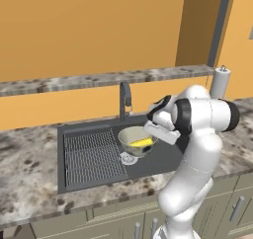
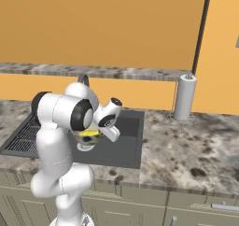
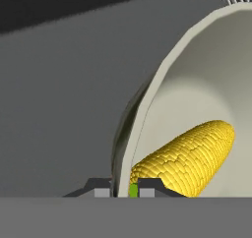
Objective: Pick the corn from the cabinet and place it in the bowl. Then pick the bowl and place it in the sink. Then turn on the sink facuet.
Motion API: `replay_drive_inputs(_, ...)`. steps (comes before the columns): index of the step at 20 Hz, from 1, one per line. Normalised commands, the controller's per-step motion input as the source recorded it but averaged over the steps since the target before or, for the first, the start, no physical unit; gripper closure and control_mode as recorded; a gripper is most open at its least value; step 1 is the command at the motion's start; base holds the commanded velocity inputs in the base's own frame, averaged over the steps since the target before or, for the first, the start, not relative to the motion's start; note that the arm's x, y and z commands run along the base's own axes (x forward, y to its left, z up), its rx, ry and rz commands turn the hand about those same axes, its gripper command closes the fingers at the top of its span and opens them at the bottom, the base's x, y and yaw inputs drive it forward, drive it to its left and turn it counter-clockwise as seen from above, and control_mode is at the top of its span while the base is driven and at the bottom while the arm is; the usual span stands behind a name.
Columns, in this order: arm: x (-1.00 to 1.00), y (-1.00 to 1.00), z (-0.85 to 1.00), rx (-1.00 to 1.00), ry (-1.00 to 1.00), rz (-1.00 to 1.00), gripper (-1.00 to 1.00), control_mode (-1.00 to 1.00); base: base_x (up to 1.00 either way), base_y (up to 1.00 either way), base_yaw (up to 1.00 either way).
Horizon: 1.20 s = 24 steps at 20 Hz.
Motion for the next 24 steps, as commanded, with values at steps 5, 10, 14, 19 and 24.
replay_drive_inputs(5,0.20,0.10,-0.43,0.00,-0.05,0.00,1.00,-1.00,0.00,0.00,0.00)
replay_drive_inputs(10,0.16,0.35,-0.39,0.00,-0.07,0.00,1.00,-1.00,0.00,0.00,0.00)
replay_drive_inputs(14,0.25,0.32,-0.39,0.00,-0.05,0.00,1.00,-1.00,0.00,0.00,0.00)
replay_drive_inputs(19,0.36,0.01,-0.34,0.00,0.00,0.00,1.00,-1.00,0.00,0.00,0.00)
replay_drive_inputs(24,0.32,0.01,-0.25,-0.03,0.00,0.00,1.00,-1.00,0.00,0.00,0.00)
